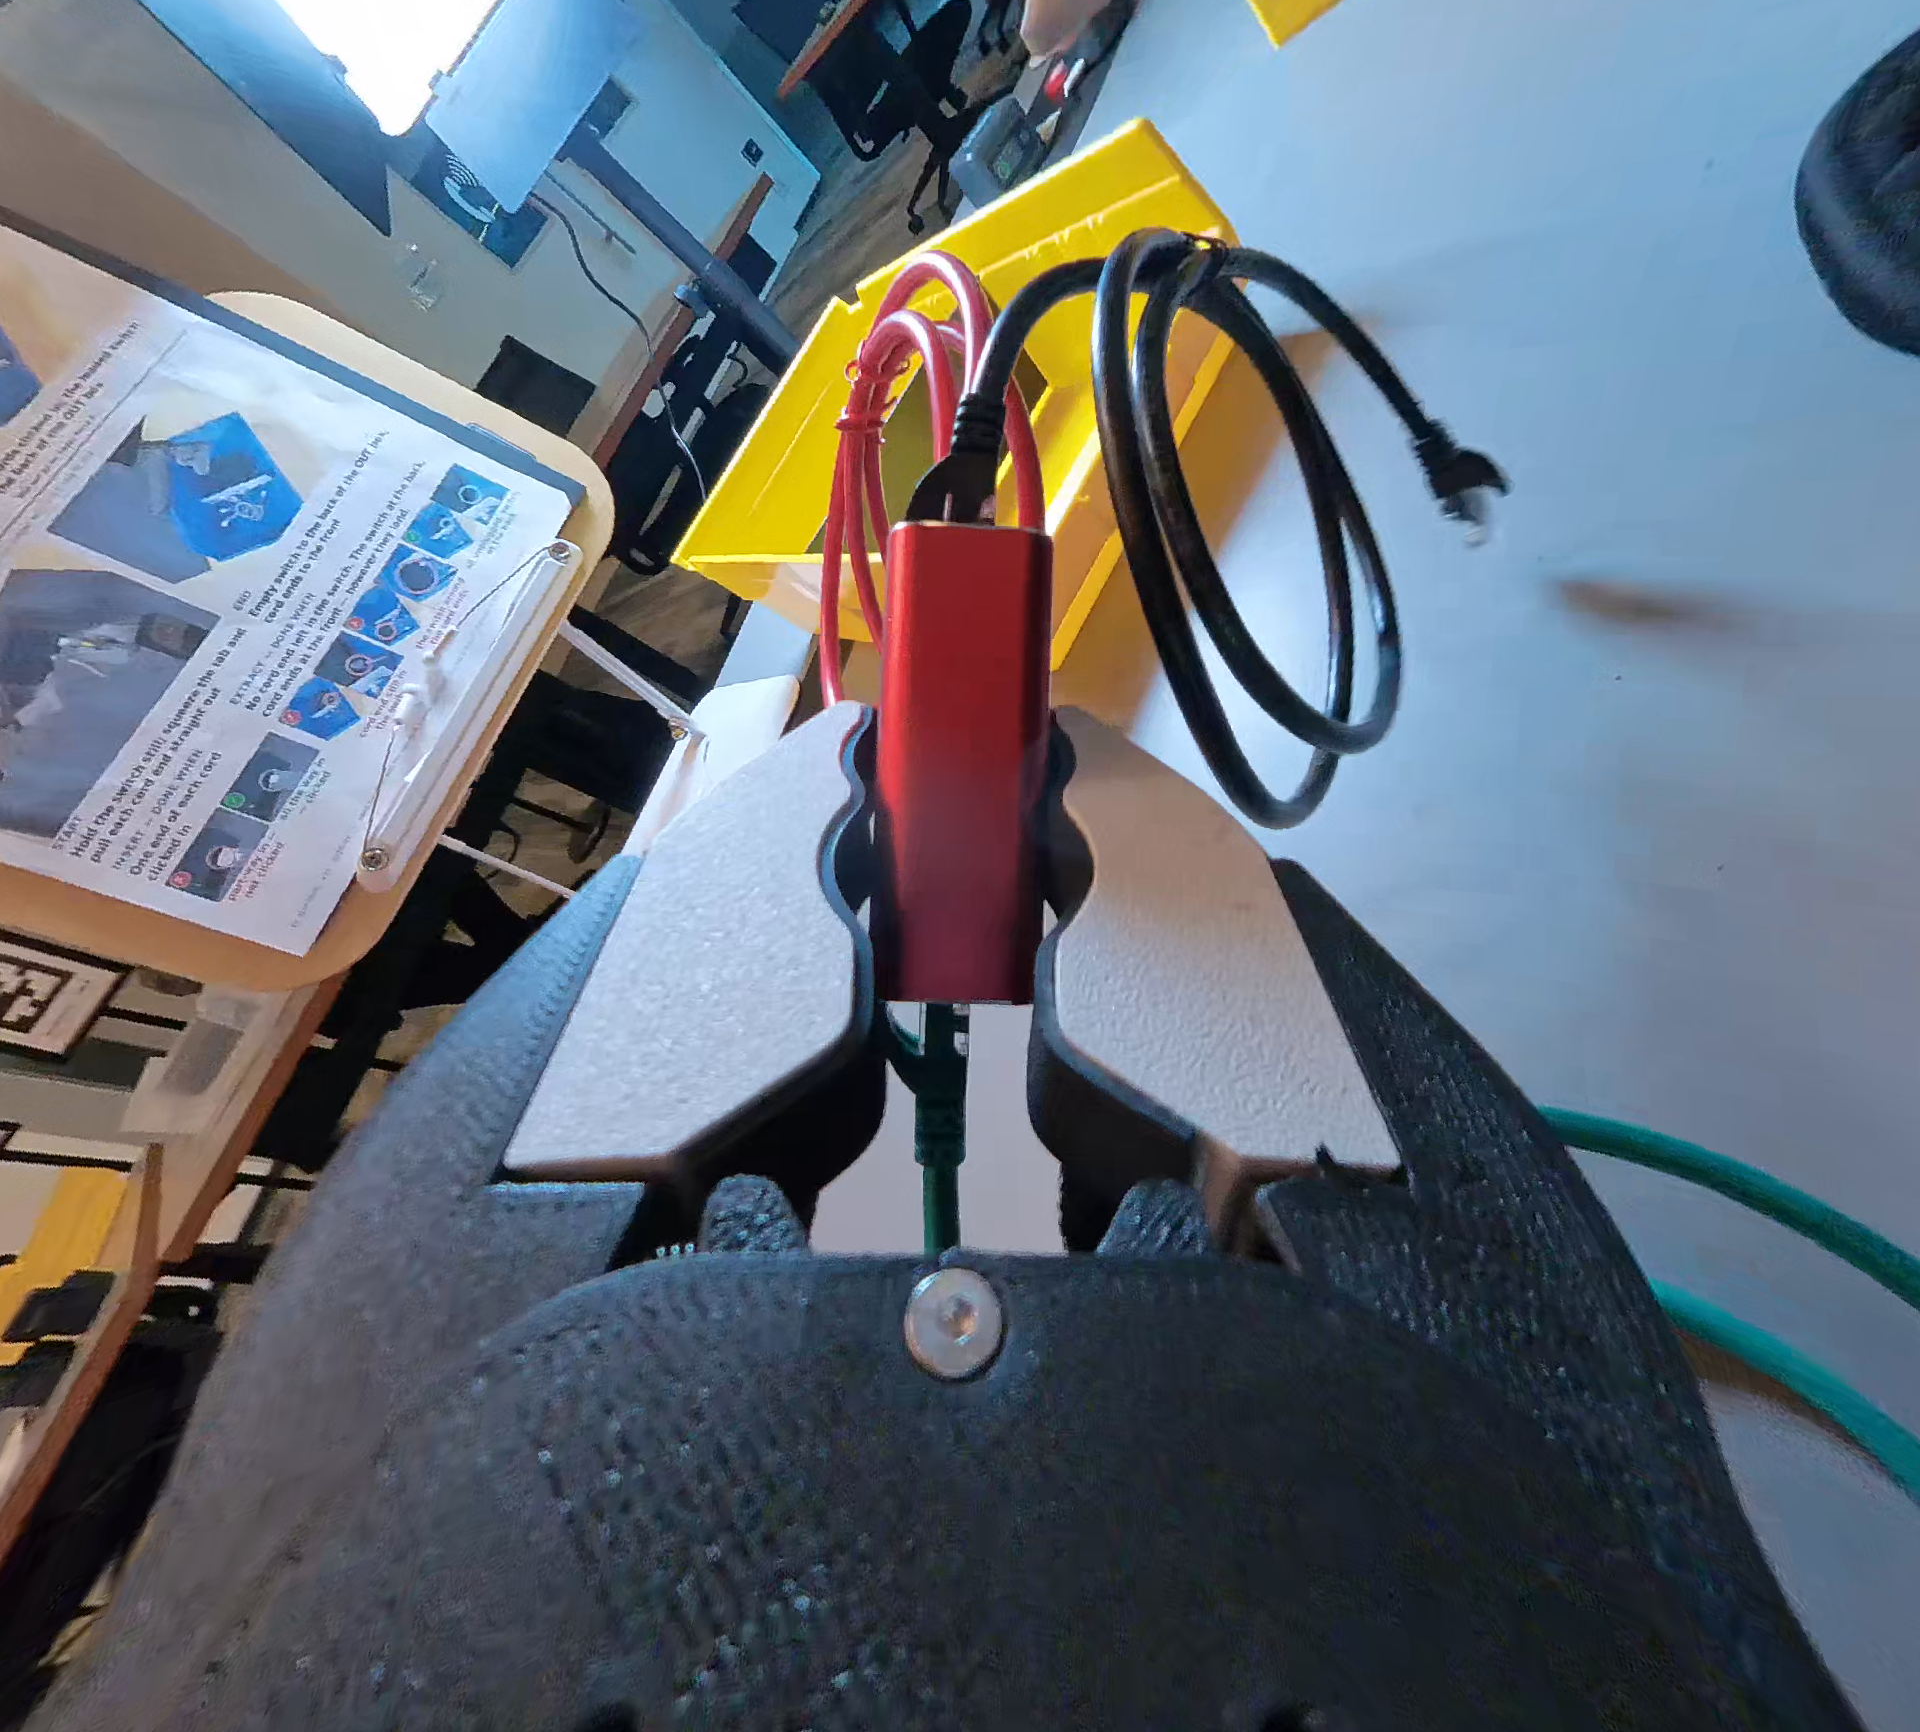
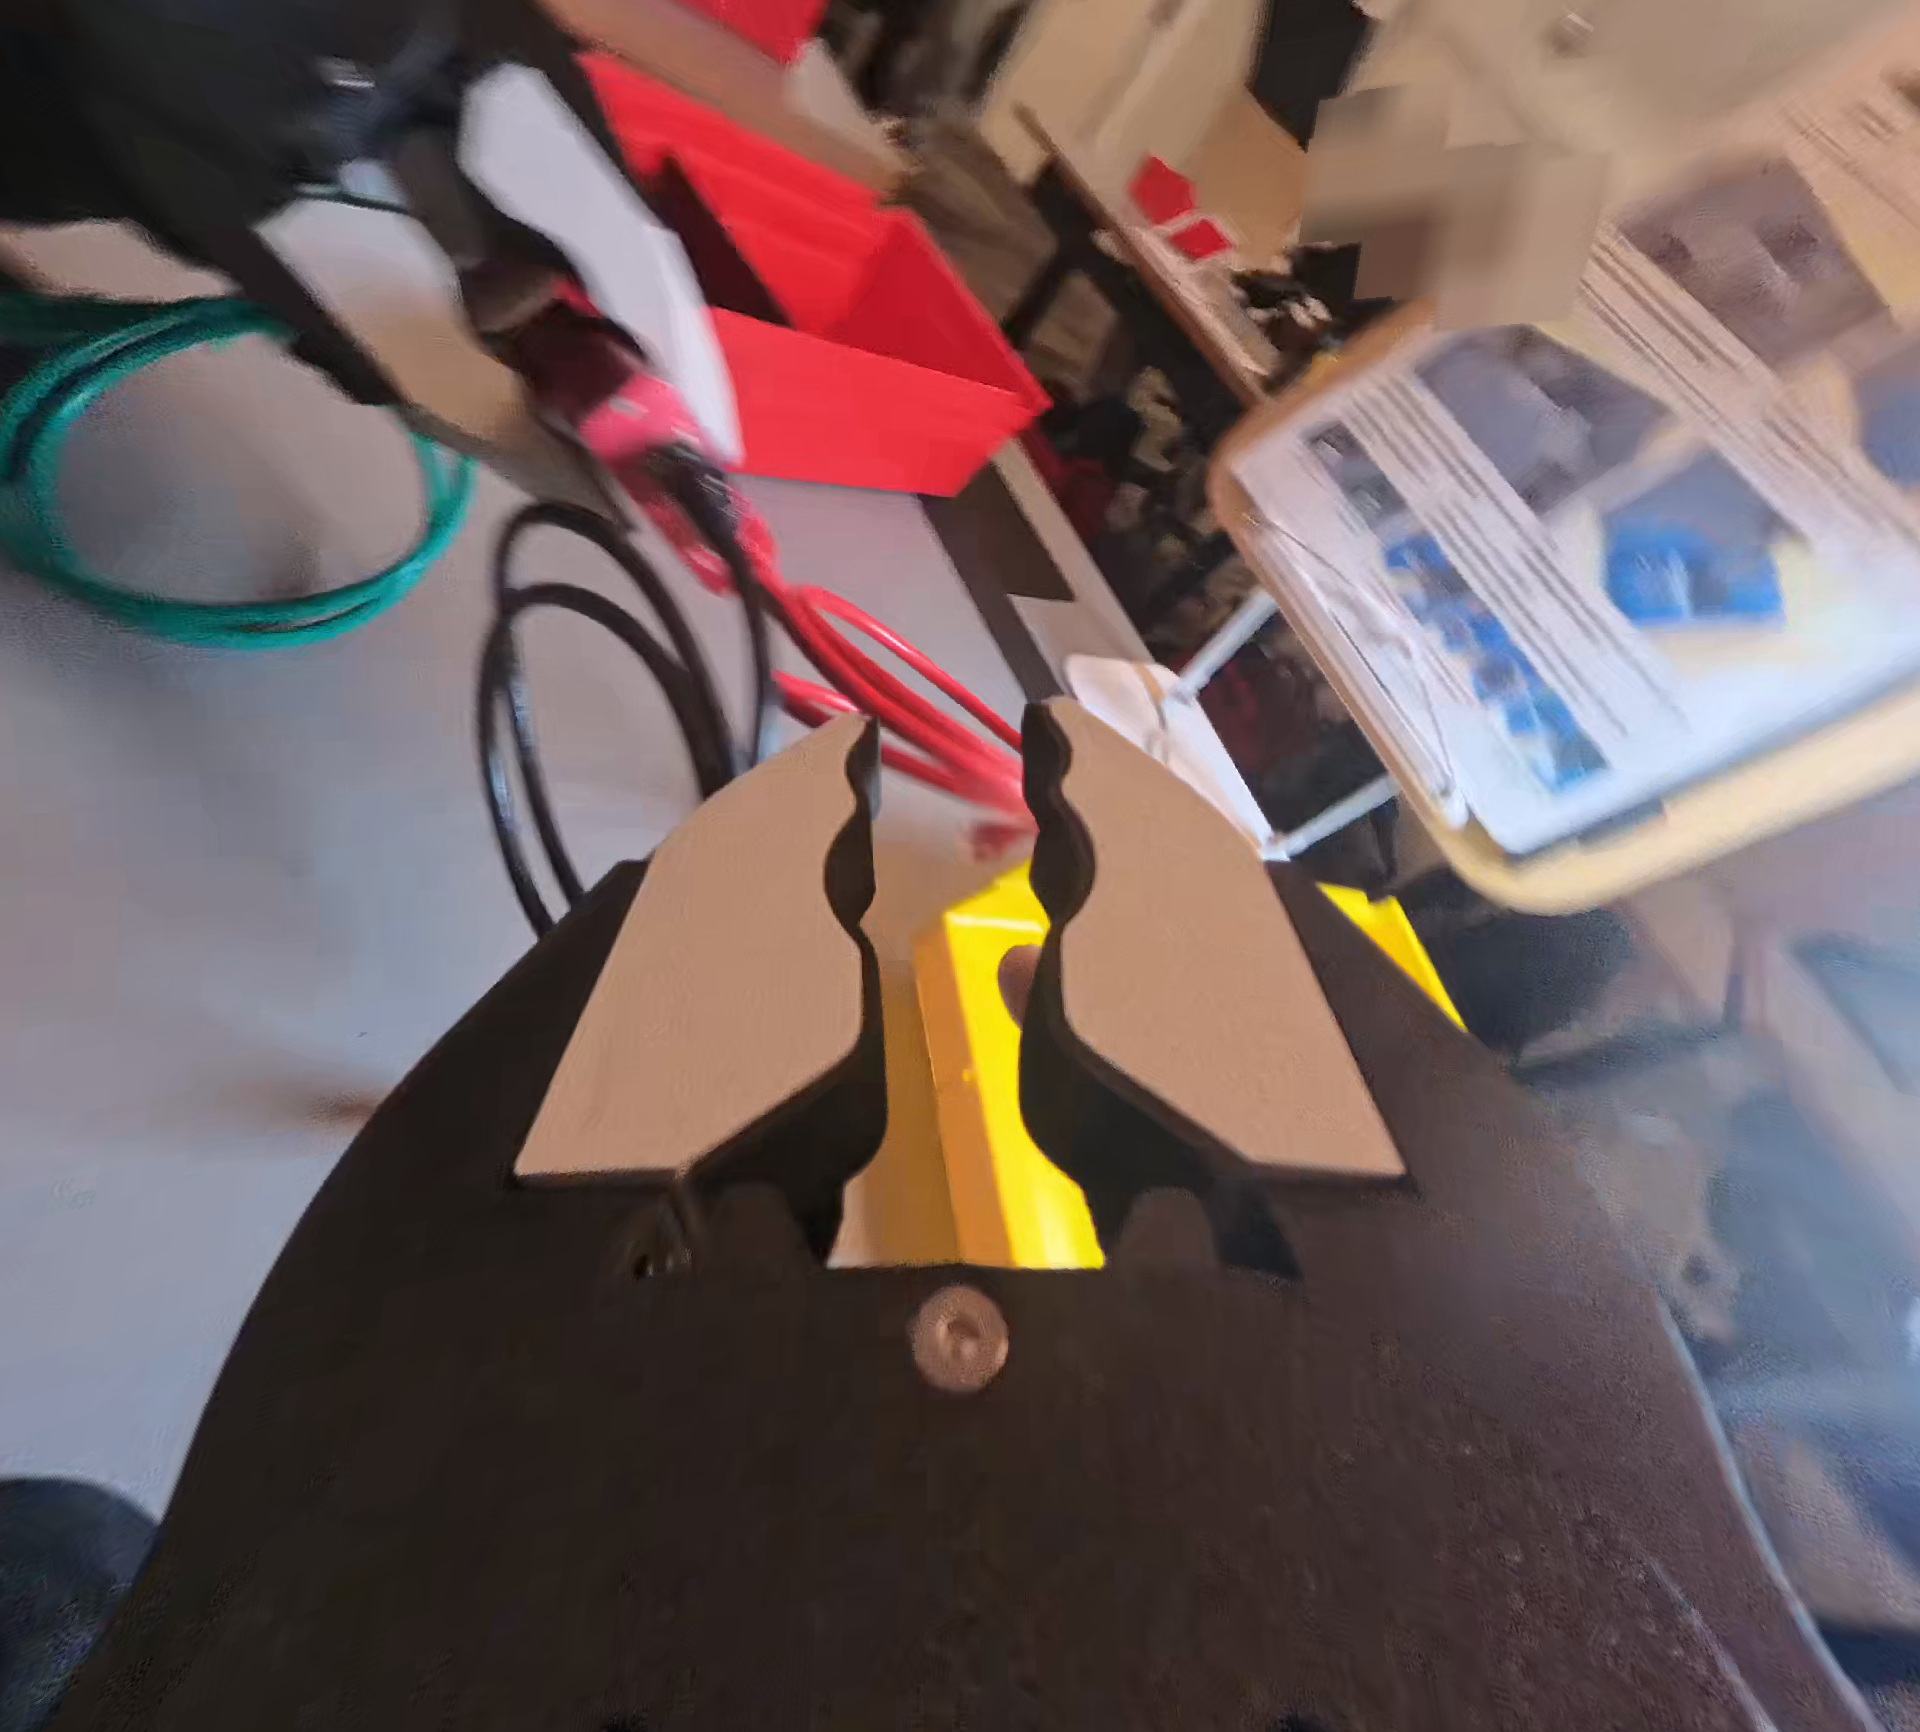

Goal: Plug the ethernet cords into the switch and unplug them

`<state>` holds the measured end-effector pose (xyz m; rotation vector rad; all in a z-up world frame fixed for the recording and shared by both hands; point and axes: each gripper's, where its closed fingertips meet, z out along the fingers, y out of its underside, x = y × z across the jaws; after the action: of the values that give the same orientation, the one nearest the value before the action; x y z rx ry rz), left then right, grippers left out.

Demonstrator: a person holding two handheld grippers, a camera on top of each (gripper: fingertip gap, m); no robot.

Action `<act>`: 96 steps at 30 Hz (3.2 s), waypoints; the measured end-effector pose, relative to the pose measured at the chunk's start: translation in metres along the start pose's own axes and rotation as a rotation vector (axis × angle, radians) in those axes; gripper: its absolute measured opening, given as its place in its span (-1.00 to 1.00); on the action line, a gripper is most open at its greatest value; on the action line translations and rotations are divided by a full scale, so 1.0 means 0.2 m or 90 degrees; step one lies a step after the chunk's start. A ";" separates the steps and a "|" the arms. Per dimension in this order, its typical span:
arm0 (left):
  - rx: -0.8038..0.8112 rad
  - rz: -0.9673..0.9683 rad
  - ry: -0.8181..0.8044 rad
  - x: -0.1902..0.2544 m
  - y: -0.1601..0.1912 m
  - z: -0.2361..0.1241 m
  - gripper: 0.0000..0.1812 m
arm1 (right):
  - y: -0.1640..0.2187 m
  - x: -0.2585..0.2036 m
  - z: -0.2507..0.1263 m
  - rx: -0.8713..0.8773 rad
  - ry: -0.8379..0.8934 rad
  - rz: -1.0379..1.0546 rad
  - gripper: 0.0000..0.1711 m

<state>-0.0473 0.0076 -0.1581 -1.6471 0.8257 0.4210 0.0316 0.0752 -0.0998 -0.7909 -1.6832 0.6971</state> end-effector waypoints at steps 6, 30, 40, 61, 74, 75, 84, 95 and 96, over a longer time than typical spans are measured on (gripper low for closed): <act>-0.025 0.065 0.012 0.06 0.01 -0.01 -0.68 | -0.06 -0.33 0.30 -0.085 -0.130 -0.212 -0.69; -0.026 0.114 0.140 0.21 0.01 -0.06 -0.69 | -0.01 -0.54 0.30 -0.091 -0.267 -0.295 -0.85; 0.005 0.066 0.186 0.27 -0.08 -0.05 -0.68 | -0.06 -0.54 0.16 -0.099 -0.403 -0.244 -0.84; 0.026 -0.082 0.186 0.25 -0.16 -0.03 -0.69 | -0.10 -0.47 0.12 -0.113 -0.376 -0.140 -0.86; 0.037 -0.091 0.202 0.29 -0.26 -0.02 -0.68 | -0.10 -0.47 0.02 -0.156 -0.475 -0.136 -0.85; 0.039 -0.090 0.198 0.28 -0.27 -0.02 -0.68 | -0.11 -0.46 0.01 -0.155 -0.489 -0.116 -0.85; -0.044 -0.172 0.085 0.05 -0.06 -0.05 -0.68 | -0.17 -0.07 -0.04 -0.158 -0.261 -0.176 -0.85; -0.019 -0.249 0.013 -0.12 0.02 -0.13 -0.69 | -0.01 0.62 0.06 -0.184 -0.007 -0.145 -0.84; -0.021 -0.246 0.010 -0.12 0.03 -0.13 -0.69 | 0.05 0.65 0.10 -0.194 0.007 -0.142 -0.84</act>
<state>-0.0723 -0.0112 -0.1396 -1.7935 0.4964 0.1514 -0.0098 0.1837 -0.0368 -0.7991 -1.8588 0.2847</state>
